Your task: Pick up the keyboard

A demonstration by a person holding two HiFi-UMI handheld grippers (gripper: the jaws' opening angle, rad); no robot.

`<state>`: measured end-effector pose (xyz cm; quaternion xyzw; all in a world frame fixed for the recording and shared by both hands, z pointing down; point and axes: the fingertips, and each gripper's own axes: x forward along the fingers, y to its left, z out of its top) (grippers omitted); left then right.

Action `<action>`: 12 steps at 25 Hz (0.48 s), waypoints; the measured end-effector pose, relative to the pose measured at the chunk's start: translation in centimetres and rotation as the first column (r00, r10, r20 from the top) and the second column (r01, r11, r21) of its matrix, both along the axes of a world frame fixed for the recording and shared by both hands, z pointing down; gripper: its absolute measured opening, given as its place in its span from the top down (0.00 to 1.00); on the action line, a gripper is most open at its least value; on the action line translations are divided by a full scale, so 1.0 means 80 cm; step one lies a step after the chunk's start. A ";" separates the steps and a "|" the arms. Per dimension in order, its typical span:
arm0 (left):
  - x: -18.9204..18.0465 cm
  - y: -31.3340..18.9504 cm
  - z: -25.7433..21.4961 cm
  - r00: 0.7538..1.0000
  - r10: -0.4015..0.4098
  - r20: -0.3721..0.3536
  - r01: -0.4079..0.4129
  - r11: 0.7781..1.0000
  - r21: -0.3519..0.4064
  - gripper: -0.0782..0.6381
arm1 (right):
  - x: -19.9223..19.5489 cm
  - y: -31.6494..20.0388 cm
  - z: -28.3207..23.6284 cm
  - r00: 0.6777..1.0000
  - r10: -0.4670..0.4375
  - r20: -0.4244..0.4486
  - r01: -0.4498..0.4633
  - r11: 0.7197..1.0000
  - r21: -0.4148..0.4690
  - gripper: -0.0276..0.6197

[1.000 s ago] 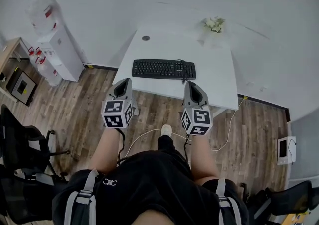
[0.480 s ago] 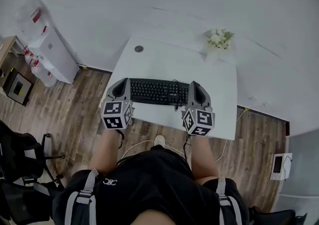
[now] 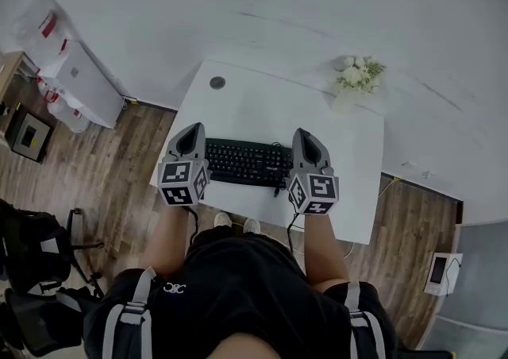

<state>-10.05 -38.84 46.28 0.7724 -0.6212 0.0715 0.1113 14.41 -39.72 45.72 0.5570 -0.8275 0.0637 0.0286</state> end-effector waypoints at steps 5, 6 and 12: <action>-0.009 -0.025 0.020 0.999 0.025 0.020 -0.025 0.999 -0.035 0.88 | 0.001 -0.024 0.025 0.998 0.032 -0.050 -0.033 0.999 -0.027 0.95; -0.011 -0.029 0.026 0.999 0.028 0.023 -0.027 0.999 -0.043 0.88 | 0.003 -0.028 0.031 0.997 0.043 -0.066 -0.045 0.999 -0.029 0.95; -0.030 -0.035 0.071 1.000 0.002 0.025 0.001 0.993 -0.122 0.88 | 0.026 -0.040 0.081 0.992 0.108 -0.062 -0.114 0.988 -0.102 0.95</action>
